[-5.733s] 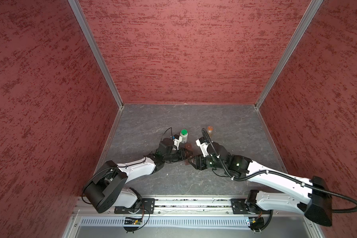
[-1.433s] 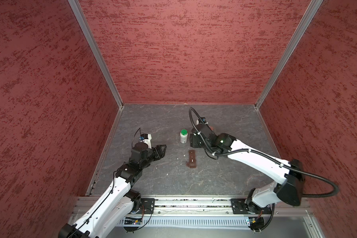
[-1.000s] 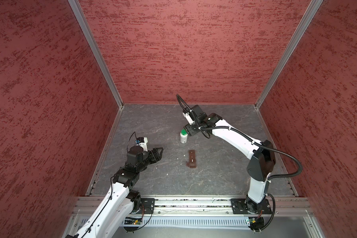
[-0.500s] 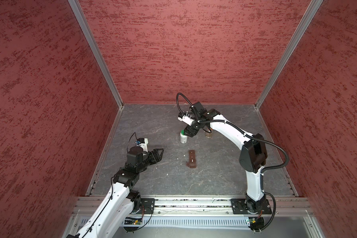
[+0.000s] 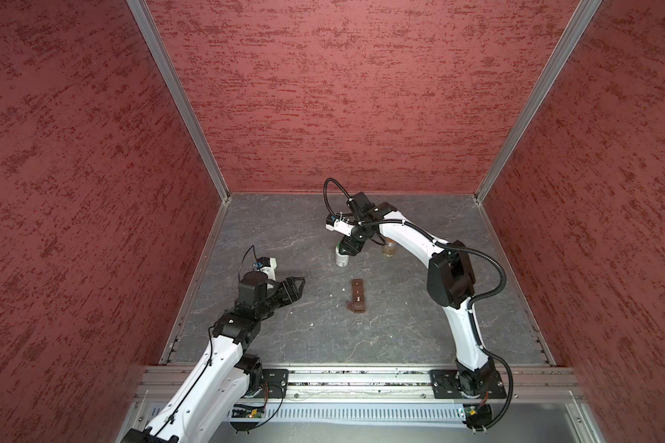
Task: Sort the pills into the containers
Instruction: 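Reach the right gripper toward the white bottle with green cap, then close the right gripper around the green-capped bottle and lift it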
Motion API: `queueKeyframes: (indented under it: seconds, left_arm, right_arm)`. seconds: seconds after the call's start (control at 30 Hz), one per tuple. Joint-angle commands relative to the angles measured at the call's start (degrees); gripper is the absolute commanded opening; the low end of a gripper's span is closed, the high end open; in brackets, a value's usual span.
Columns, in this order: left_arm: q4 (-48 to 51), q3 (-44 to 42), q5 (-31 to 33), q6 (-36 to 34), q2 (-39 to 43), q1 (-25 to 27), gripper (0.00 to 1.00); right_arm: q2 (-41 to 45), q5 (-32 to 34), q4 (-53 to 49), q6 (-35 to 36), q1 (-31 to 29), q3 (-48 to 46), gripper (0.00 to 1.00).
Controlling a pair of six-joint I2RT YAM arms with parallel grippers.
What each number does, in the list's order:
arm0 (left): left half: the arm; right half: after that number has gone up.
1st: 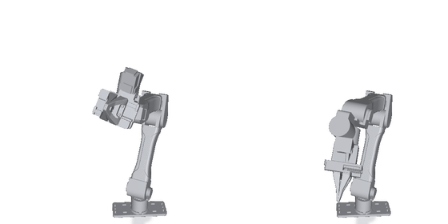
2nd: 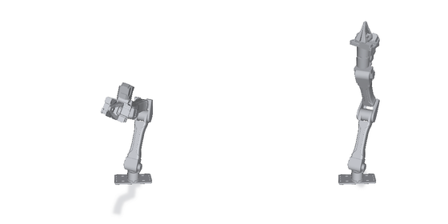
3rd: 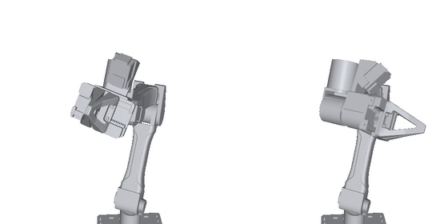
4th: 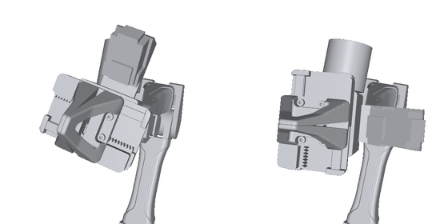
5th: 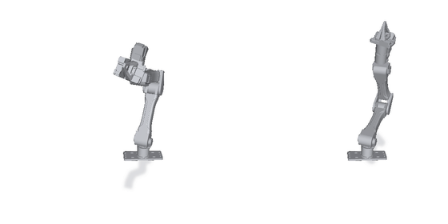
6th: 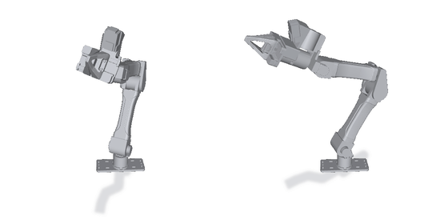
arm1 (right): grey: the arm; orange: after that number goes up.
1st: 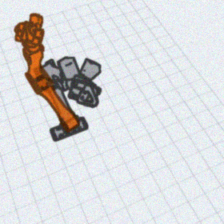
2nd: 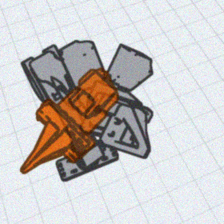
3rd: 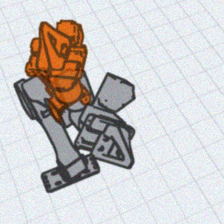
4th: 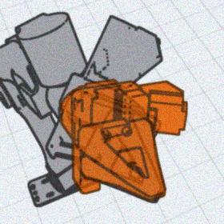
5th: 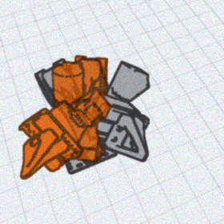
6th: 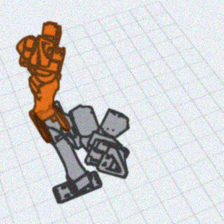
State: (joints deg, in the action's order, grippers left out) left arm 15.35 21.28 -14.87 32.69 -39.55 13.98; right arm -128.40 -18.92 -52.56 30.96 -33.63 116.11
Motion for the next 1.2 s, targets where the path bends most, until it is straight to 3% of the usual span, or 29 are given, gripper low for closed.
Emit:
queueKeyframes:
  seconds: [0.0, 0.2, 0.37, 0.6, 0.93, 1.03, 1.17]
  left_arm:
    - [-1.9, 0.9, -0.8, -0.5, -0.7, -0.6, 0.76]
    - [-2.1, 1.0, -1.1, -0.4, -1.4, -0.8, 0.76]
    - [-2.3, 1.0, -1.4, -0.4, -1.7, -0.9, 0.76]
    - [-2.6, 0.9, -1.6, -0.3, -1.7, -0.9, 0.76]
    - [-2.4, 1.0, -2.0, -0.2, -1.6, -0.9, 0.76]
    - [-2.4, 1.1, -2.1, 0.0, -1.5, -0.9, 0.76]
    - [-2.5, 1.2, -2.5, 0.3, -1.2, -0.9, 0.76]
  right_arm:
    - [-1.6, -3.5, -1.4, 2.1, 0.0, 2.9, 0.58]
    - [-2.6, -2.4, -2.3, 0.8, -0.5, 2.9, 0.51]
    - [-2.4, -0.9, -1.5, 0.6, -0.6, 1.7, 0.55]
    - [-2.4, -0.8, -1.9, -0.2, -0.5, 1.7, 0.44]
    - [-2.3, -0.3, -2.4, -2.8, -0.6, 0.6, 0.37]
    - [-2.0, 0.3, -2.0, -3.2, -0.6, 0.2, 0.49]
    - [-1.4, 0.1, -1.3, -3.2, -0.6, -0.6, 0.54]
